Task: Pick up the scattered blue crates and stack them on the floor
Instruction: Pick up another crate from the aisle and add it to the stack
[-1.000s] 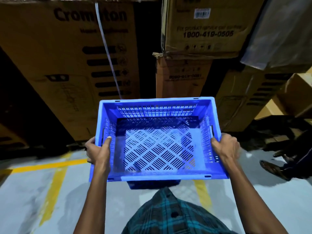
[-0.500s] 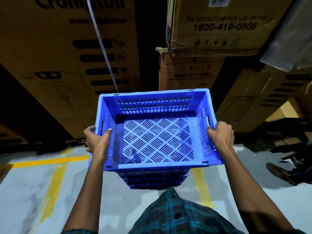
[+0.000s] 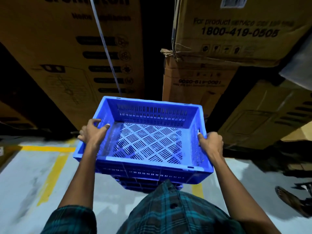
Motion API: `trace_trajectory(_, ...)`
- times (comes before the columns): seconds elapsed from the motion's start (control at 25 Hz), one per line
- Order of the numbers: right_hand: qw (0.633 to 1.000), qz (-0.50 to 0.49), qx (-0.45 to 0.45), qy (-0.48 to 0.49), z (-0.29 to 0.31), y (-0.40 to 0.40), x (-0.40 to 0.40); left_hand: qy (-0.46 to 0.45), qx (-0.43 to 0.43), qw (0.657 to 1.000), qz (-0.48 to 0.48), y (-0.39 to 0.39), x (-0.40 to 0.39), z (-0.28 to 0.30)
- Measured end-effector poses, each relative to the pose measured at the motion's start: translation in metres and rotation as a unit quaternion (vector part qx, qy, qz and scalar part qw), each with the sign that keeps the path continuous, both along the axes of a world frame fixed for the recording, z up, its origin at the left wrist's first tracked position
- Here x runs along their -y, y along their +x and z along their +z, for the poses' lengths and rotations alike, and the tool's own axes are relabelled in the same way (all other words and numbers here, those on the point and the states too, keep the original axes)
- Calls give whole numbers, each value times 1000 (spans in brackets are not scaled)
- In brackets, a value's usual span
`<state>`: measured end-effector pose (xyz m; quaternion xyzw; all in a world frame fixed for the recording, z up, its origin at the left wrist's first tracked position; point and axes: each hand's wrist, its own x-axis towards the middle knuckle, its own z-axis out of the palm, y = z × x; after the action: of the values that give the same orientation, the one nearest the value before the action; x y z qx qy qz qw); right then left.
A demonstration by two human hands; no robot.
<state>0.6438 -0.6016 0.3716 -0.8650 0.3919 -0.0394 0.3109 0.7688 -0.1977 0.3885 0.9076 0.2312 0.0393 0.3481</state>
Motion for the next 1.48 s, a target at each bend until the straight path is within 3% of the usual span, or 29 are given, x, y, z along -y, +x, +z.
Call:
trace_trajectory(0.32, 998, -36, 53, 1, 7, 19, 31, -176, 33, 983, -28, 15, 11, 14)
trace_trajectory(0.48, 998, -44, 45, 19, 7, 43, 36, -172, -1, 983, -70, 46, 15, 9)
trace_trajectory(0.6, 998, -41, 7, 47, 3, 50, 39, -136, -21, 990, -35, 39, 12, 7)
trace_trajectory(0.76, 996, -52, -9, 68, -7, 44, 34, -160, -42, 986, 1, 52, 5, 6)
trace_trajectory(0.96, 999, -35, -24, 29, -13, 43, 26, -122, -51, 991, -10, 47, -1, -1)
trace_trajectory(1.2, 998, -51, -23, 27, -2, 52, 25, -248, -37, 968, -26, 66, -9, 8)
trace_trajectory(1.48, 999, -9, -43, 0, -6, 54, 5, -278, -26, 957, -78, 61, -29, 19)
